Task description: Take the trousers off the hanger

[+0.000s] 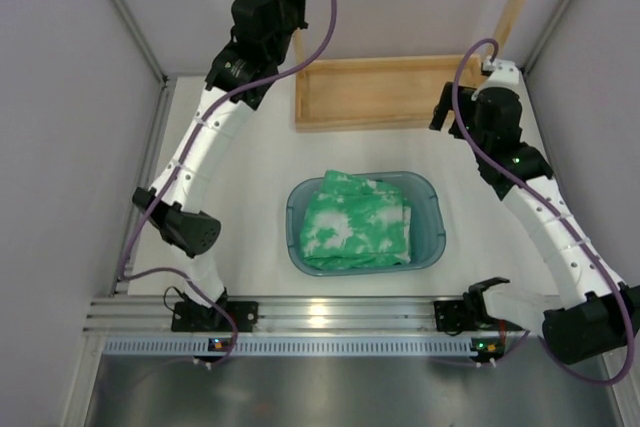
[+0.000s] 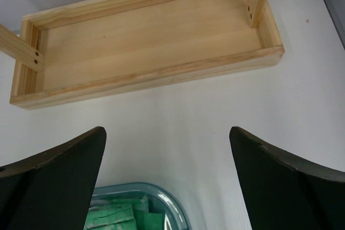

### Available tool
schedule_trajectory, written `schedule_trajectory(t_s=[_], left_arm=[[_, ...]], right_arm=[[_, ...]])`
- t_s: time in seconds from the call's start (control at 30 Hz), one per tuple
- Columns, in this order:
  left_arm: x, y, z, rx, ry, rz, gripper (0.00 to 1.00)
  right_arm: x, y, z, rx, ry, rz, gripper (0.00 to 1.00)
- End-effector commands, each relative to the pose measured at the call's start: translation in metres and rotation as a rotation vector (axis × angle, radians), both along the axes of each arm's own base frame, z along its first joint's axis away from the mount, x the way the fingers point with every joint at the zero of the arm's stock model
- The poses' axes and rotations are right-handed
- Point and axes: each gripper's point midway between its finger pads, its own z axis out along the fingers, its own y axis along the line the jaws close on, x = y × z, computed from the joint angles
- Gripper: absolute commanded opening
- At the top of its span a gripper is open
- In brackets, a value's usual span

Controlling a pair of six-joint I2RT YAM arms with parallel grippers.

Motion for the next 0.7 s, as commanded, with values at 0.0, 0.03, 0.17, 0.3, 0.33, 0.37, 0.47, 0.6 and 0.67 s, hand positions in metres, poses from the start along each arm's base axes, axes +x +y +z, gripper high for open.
schedule_trajectory(t_s=[0.0,0.03,0.17,0.3,0.33,0.37,0.47,0.6,0.67], left_arm=[[0.001,0.011,0.047,-0.062,-0.136,0.054,0.0],[0.002,0.01,0.05,-0.077,-0.148,0.05,0.0],[0.013,0.003,0.046,-0.101,-0.156,0.042,0.0],[0.025,-0.002,0.038,-0.128,-0.145,0.046,0.0],[0.025,-0.002,0.039,-0.134,-0.146,0.046,0.0],[0.028,-0.002,0.035,-0.143,-0.141,0.052,0.0],[0.033,-0.005,0.029,-0.148,-0.129,0.044,0.0],[0.032,-0.01,0.015,-0.139,-0.068,0.001,0.0],[0.031,-0.012,0.01,-0.135,-0.044,-0.012,0.0]], right_arm=[[0.012,0.011,0.04,0.036,-0.114,0.067,0.99],[0.013,0.014,0.039,0.044,-0.114,0.082,0.99],[0.012,0.02,0.037,0.057,-0.13,0.115,0.99],[0.01,0.023,0.038,0.055,-0.141,0.139,0.99],[0.01,0.023,0.036,0.055,-0.135,0.138,0.99],[0.008,0.023,0.035,0.054,-0.13,0.138,0.99],[0.004,0.022,0.03,0.074,-0.12,0.134,0.99],[-0.001,0.026,0.027,0.1,-0.119,0.152,0.99],[-0.002,0.026,0.023,0.1,-0.11,0.151,0.99]])
